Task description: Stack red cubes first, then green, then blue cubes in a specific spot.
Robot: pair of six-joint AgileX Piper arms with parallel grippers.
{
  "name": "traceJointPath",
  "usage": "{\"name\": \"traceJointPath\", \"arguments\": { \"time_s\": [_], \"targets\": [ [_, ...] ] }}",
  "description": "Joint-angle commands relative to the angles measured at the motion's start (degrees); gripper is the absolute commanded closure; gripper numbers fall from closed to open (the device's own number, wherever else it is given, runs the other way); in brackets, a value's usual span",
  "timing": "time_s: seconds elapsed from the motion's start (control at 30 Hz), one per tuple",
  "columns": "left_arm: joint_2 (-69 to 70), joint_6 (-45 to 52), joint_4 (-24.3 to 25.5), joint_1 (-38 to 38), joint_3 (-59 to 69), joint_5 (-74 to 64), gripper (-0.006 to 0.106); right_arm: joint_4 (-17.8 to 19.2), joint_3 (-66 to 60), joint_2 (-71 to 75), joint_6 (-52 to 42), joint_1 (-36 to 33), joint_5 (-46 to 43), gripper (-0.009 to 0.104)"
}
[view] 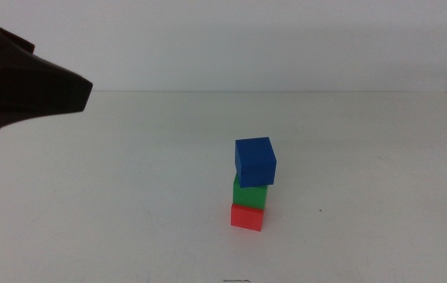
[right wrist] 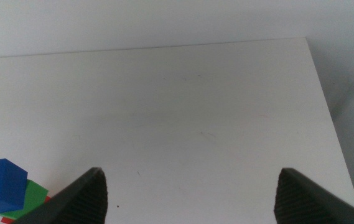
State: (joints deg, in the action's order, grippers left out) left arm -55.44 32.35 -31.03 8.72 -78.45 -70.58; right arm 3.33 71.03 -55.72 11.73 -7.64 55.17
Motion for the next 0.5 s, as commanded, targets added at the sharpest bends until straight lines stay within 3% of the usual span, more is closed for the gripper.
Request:
{"name": "traceJointPath", "arguments": {
  "time_s": [0.0,0.1,0.2,0.33,0.47],
  "targets": [
    [0.4,-0.9,-1.8,0.4,-1.3,4.8,0.009,0.7,1.3,0.7,-0.8,0.4,-3.8,0.01],
    [0.4,-1.4,2.1,0.4,-0.1,11.1,0.009,0.7,1.3,0.7,-0.8,0.4,-3.8,0.01],
    [3.9,-6.0,13.6,0.4,4.1,24.3,0.009,0.8,1.3,0.7,-0.8,0.4,-3.8,0.01],
    [10.0,-20.9,29.0,-1.4,15.5,43.8,0.009,1.5,1.3,0.7,-0.8,0.4,-3.8,0.01],
    [14.6,-29.6,36.1,-6.0,23.7,53.2,0.009,1.6,1.3,0.7,-0.8,0.4,-3.8,0.01]
  ]
}}
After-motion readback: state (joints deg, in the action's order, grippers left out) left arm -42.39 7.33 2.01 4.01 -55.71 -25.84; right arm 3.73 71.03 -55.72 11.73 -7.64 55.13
